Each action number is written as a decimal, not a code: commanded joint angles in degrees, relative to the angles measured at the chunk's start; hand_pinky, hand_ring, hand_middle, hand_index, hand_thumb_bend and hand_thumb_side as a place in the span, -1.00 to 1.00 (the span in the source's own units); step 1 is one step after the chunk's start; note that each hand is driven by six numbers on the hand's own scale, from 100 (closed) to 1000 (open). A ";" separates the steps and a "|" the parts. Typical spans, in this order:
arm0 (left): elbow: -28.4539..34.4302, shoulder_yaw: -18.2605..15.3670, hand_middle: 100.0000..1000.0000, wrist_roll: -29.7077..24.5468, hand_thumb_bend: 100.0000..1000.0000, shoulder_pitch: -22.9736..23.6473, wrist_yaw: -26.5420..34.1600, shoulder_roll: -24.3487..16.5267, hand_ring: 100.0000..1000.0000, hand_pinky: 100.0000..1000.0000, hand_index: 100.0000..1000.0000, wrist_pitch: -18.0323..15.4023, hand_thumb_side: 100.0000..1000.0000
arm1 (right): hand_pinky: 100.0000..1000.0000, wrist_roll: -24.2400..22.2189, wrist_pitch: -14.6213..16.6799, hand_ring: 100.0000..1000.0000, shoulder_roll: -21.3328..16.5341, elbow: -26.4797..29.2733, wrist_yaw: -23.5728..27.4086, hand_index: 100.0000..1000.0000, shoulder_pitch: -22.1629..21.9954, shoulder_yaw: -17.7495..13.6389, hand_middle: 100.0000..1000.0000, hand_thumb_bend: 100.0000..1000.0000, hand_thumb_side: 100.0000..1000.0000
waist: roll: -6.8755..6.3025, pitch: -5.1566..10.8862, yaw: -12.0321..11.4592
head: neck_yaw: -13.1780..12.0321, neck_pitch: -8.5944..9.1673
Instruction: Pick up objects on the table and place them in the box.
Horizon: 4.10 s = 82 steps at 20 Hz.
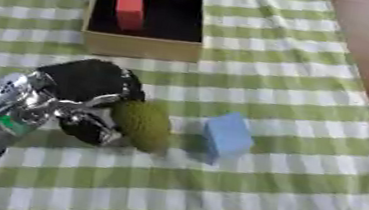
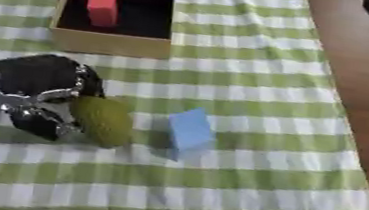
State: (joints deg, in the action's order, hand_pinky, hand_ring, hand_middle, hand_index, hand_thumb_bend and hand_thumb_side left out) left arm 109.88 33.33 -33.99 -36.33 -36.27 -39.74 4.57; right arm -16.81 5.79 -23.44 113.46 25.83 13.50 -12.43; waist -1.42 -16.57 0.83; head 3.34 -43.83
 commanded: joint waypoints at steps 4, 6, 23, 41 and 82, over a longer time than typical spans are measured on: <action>4.64 -5.16 -0.11 -2.61 -1.00 -2.30 8.36 -5.19 0.02 -0.02 0.23 3.64 -0.70 | 1.00 0.40 0.23 0.71 -1.46 1.14 -0.15 0.78 0.00 -0.83 0.16 -1.00 0.07 | 0.16 1.56 -0.30 | 0.51 -0.29; 4.69 -6.72 -0.11 -1.99 -1.00 -3.61 10.54 -5.33 0.02 -0.02 0.23 4.48 -0.70 | 1.00 0.51 0.33 0.71 -1.61 1.14 -0.17 0.78 -0.01 -0.87 0.16 -1.00 0.07 | 0.18 1.59 -0.44 | 0.64 -0.29; -26.74 -13.94 -0.09 10.21 -1.00 -22.52 -3.81 6.00 0.06 0.03 0.23 2.38 -0.99 | 1.00 0.83 3.37 0.71 -4.05 1.14 0.91 0.78 1.71 -0.29 0.16 -1.00 0.05 | 0.32 0.90 0.88 | -0.59 0.41; -49.23 -18.81 0.04 18.79 -0.98 -25.68 -16.22 12.92 0.21 0.17 0.32 -7.67 -1.00 | 1.00 0.66 3.11 0.72 -3.06 1.14 0.86 0.78 1.97 -0.45 0.16 -1.00 0.06 | 0.88 -0.28 1.69 | -2.15 2.01; -30.73 -18.40 0.54 5.06 -1.00 -24.56 -5.22 11.34 0.71 0.63 0.75 -1.66 -0.77 | 1.00 2.67 5.33 0.71 -6.46 1.14 2.14 0.77 3.44 0.77 0.16 -1.00 0.03 | 2.16 1.40 0.60 | -0.93 0.05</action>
State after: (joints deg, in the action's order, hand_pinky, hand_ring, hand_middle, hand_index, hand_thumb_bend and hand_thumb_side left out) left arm 77.81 15.29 -28.49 -59.86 -41.97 -27.15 2.94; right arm -14.27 11.25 -28.49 113.46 27.64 16.60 -11.23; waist 0.00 -16.95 1.38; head 2.37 -43.35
